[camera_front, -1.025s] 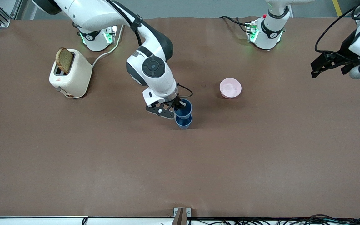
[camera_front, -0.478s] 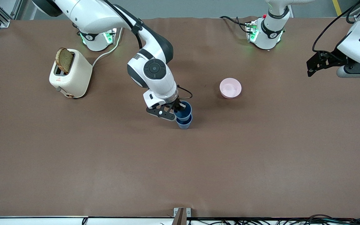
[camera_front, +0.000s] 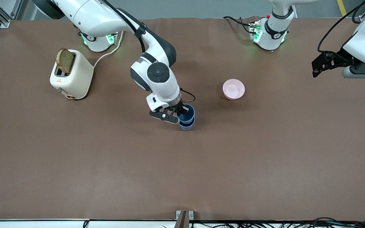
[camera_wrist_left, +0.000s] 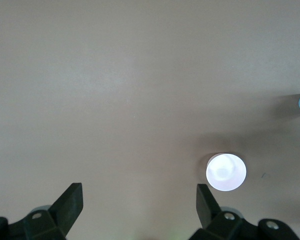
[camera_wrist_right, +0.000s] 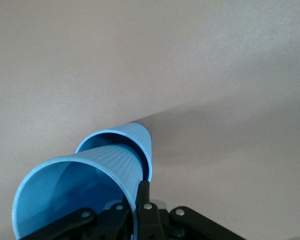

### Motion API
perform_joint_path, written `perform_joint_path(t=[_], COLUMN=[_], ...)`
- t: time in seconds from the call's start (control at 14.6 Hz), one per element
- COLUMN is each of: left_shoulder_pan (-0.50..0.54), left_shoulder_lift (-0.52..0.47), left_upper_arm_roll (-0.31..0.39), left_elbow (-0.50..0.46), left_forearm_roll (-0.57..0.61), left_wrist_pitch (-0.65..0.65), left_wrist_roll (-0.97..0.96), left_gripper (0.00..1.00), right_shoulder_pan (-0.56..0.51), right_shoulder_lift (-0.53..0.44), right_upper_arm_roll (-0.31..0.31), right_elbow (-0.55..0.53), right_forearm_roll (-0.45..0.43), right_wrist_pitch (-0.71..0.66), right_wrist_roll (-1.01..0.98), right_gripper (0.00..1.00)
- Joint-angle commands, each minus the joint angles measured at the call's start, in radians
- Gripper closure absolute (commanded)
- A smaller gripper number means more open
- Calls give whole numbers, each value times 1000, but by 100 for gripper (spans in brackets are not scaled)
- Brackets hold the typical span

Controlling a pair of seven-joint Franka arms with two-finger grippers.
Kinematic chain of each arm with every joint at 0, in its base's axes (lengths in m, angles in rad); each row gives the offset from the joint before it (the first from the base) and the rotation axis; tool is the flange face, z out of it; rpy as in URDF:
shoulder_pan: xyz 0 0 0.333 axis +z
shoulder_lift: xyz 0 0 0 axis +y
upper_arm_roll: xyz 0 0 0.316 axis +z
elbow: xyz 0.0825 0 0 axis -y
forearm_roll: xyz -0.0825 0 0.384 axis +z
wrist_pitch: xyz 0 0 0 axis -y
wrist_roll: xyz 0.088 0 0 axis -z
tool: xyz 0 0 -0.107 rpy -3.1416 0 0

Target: Stack blue cups with both arms

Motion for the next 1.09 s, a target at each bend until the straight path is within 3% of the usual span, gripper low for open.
perform_joint_path(t=[0.0, 0.34, 0.61, 0.75, 0.82, 0.89, 0.96, 1.02], left_shoulder_pan=[15, 17, 17, 17, 17, 18, 18, 32], left_shoulder_lift=[-20, -15, -15, -15, -16, -16, -15, -16], left_upper_arm_roll=[8, 12, 10, 10, 10, 12, 12, 10], left_elbow=[-14, -9, -9, -9, -9, -9, -9, -9], left_forearm_roll=[-19, -21, -21, -21, -21, -21, -21, -21], left_wrist_pitch=[10, 10, 10, 9, 9, 7, 7, 9], left_wrist_roll=[22, 22, 25, 25, 29, 44, 60, 61], left_gripper=[0, 0, 0, 0, 0, 0, 0, 0], right_shoulder_pan=[5, 11, 6, 0, -6, -10, -13, -21], right_shoulder_lift=[17, 25, 25, 23, 18, 5, -23, -75], right_upper_arm_roll=[4, 4, 4, 4, 5, 5, 4, -2], right_elbow=[12, 12, 13, 22, 30, 38, 38, 35], right_forearm_roll=[-33, -49, -47, -44, -41, -39, -44, -45], right_wrist_pitch=[6, 6, 6, 5, 0, -12, -26, -70], right_wrist_roll=[25, 27, 27, 25, 21, 22, 22, 22], right_gripper=[98, 93, 69, 61, 52, 31, 3, 0])
